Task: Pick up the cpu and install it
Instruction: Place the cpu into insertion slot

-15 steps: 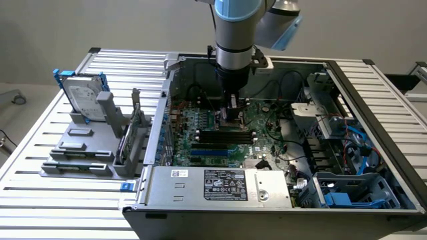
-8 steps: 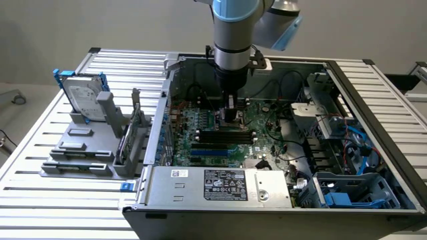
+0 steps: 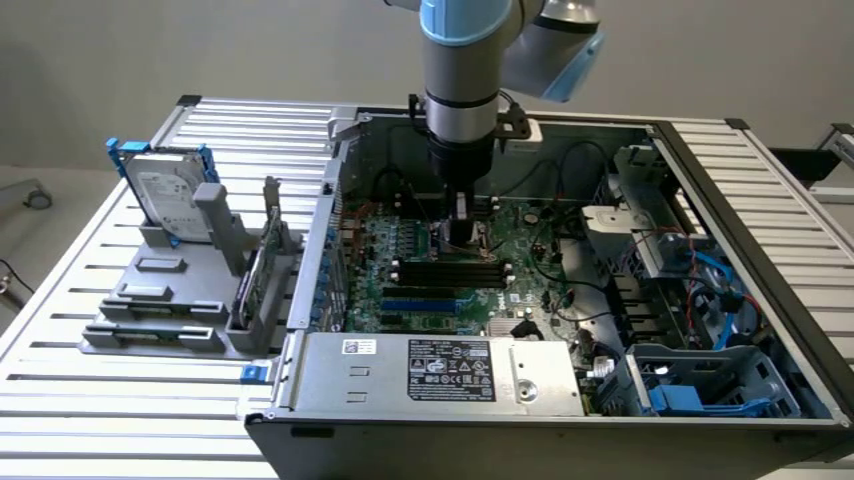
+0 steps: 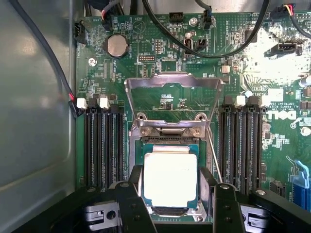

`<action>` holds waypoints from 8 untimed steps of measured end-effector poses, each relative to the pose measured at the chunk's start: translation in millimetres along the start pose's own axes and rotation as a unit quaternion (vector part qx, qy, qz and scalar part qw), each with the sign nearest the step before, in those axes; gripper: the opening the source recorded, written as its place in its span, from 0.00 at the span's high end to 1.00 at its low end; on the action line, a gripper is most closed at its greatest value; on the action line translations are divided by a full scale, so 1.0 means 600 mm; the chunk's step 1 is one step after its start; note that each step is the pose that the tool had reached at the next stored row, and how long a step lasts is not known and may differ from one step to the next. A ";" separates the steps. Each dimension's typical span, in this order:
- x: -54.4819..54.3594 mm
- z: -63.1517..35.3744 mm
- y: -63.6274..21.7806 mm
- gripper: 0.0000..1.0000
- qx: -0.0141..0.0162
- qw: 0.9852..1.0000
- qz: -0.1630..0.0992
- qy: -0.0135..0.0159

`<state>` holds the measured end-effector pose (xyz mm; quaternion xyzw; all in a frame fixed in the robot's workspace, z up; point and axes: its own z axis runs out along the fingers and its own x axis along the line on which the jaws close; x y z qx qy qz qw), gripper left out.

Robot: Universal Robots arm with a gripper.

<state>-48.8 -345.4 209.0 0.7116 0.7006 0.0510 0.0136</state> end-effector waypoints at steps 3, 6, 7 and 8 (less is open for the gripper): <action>0.000 0.002 -0.004 0.45 -0.001 1.000 0.003 0.000; 0.001 0.004 -0.004 0.45 -0.003 1.000 0.003 -0.001; 0.001 0.005 -0.004 0.45 -0.003 1.000 0.003 -0.001; 0.001 0.005 -0.004 0.45 -0.004 1.000 0.003 -0.001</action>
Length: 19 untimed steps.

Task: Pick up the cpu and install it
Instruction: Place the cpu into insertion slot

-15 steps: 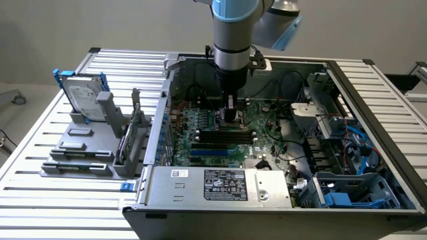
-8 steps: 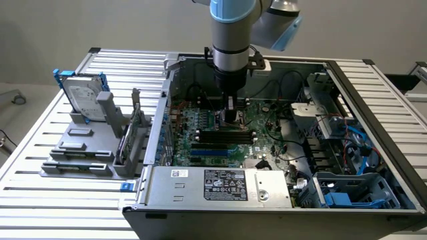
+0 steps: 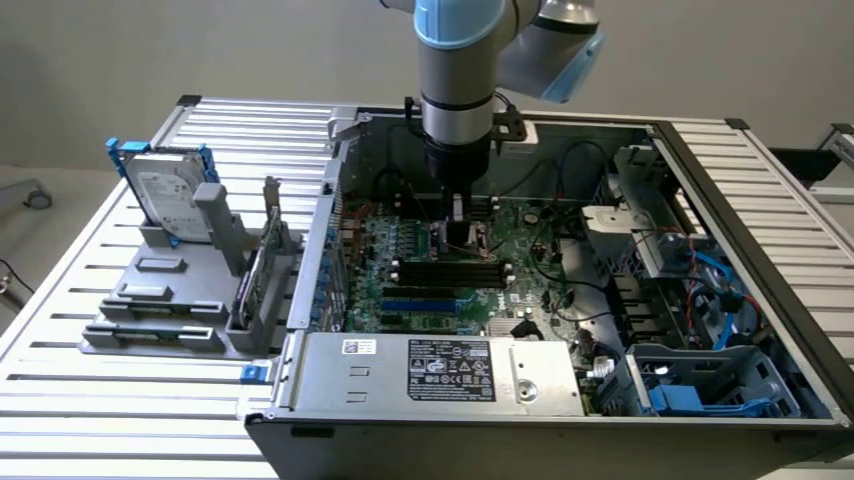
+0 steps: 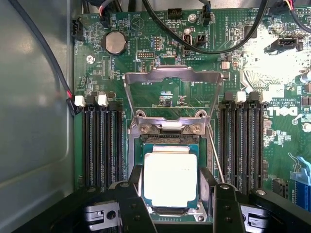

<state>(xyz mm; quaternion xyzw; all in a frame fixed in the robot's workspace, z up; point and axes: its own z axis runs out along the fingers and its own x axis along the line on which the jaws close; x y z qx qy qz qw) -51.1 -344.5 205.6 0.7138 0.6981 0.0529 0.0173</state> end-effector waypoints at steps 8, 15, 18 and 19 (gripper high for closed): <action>0.001 0.006 -0.001 0.45 -0.005 1.000 -0.001 -0.005; 0.003 0.012 -0.001 0.45 -0.005 1.000 -0.001 -0.007; 0.005 0.014 -0.002 0.45 -0.006 1.000 -0.001 -0.009; 0.006 0.014 -0.002 0.45 -0.006 1.000 -0.001 -0.010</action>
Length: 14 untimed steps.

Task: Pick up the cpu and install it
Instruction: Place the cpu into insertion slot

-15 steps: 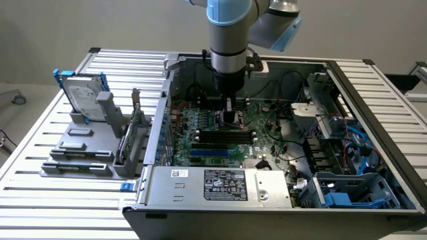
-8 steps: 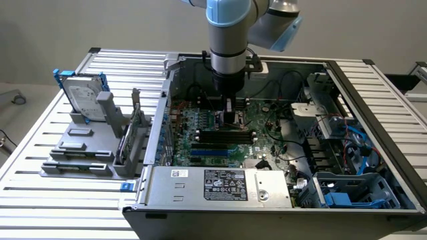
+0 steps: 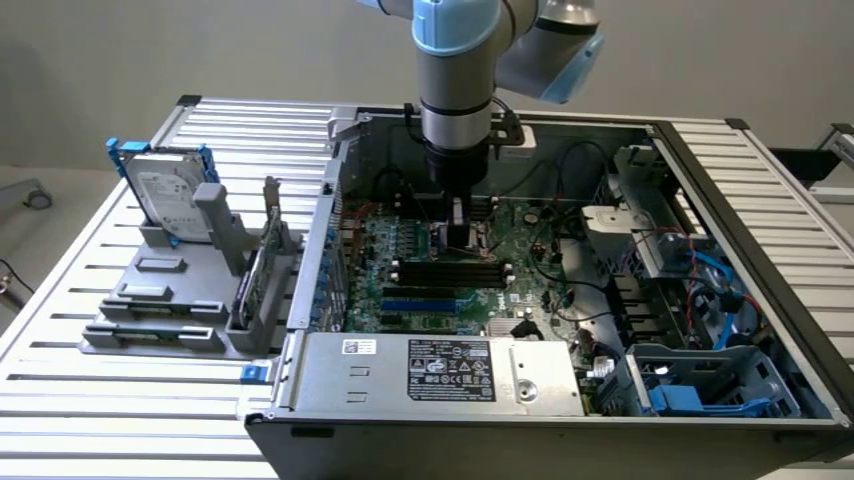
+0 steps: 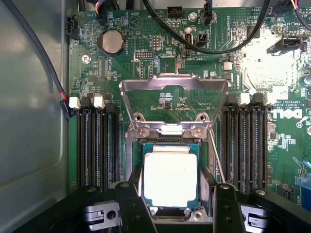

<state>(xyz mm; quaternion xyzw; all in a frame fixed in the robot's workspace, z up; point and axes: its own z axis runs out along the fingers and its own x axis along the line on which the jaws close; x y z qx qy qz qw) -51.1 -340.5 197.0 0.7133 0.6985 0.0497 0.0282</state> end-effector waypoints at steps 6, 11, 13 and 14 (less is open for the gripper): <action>0.004 0.004 0.000 0.45 0.000 1.000 -0.001 -0.006; 0.007 0.006 -0.001 0.45 0.000 1.000 -0.001 -0.011; 0.008 0.007 -0.001 0.45 0.000 1.000 -0.001 -0.013; 0.008 0.007 -0.001 0.45 0.000 1.000 -0.001 -0.013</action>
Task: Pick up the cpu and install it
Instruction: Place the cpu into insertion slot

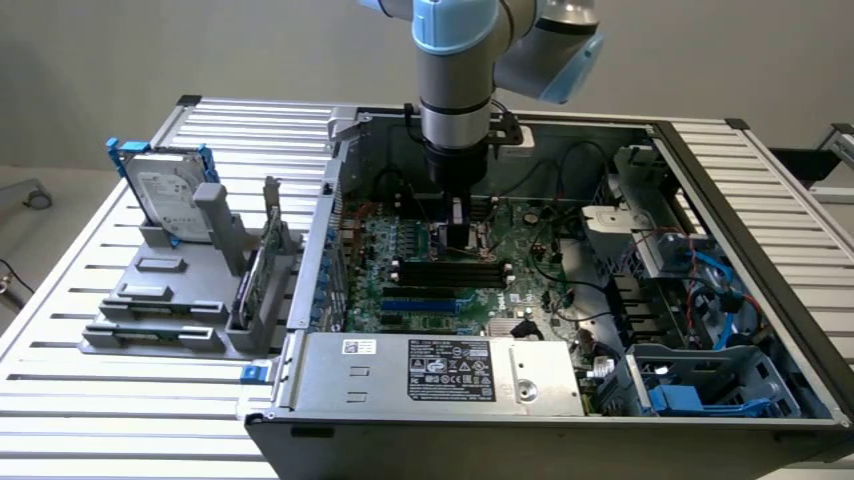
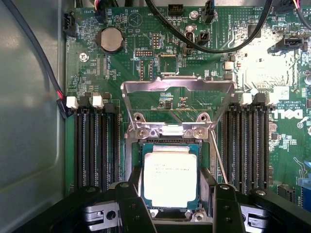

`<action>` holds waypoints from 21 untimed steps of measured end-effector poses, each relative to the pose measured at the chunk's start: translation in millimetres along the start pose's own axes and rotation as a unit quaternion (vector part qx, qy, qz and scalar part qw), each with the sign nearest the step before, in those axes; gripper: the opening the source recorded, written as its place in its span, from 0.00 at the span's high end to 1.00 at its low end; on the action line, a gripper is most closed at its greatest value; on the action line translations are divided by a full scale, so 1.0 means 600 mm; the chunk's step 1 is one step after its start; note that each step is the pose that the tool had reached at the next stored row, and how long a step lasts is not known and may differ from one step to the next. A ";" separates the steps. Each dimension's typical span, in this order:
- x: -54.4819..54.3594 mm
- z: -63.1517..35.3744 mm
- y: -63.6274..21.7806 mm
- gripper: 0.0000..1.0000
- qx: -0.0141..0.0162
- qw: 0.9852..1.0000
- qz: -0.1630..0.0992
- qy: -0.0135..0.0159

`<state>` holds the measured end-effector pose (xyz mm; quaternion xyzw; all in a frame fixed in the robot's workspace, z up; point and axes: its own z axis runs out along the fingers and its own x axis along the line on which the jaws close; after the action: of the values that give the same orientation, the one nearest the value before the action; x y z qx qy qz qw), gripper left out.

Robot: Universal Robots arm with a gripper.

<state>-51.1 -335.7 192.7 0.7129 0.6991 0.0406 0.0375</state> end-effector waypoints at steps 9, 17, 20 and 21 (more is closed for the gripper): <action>0.000 0.002 0.000 0.44 -0.001 1.000 0.000 -0.001; 0.000 0.001 -0.001 0.38 0.000 1.000 0.000 -0.002; 0.000 -0.003 -0.001 0.38 0.000 1.000 0.000 -0.002; 0.000 -0.006 -0.001 0.38 0.000 1.000 0.000 -0.002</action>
<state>-52.1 -335.5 196.0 0.7128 0.6992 0.0391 0.0392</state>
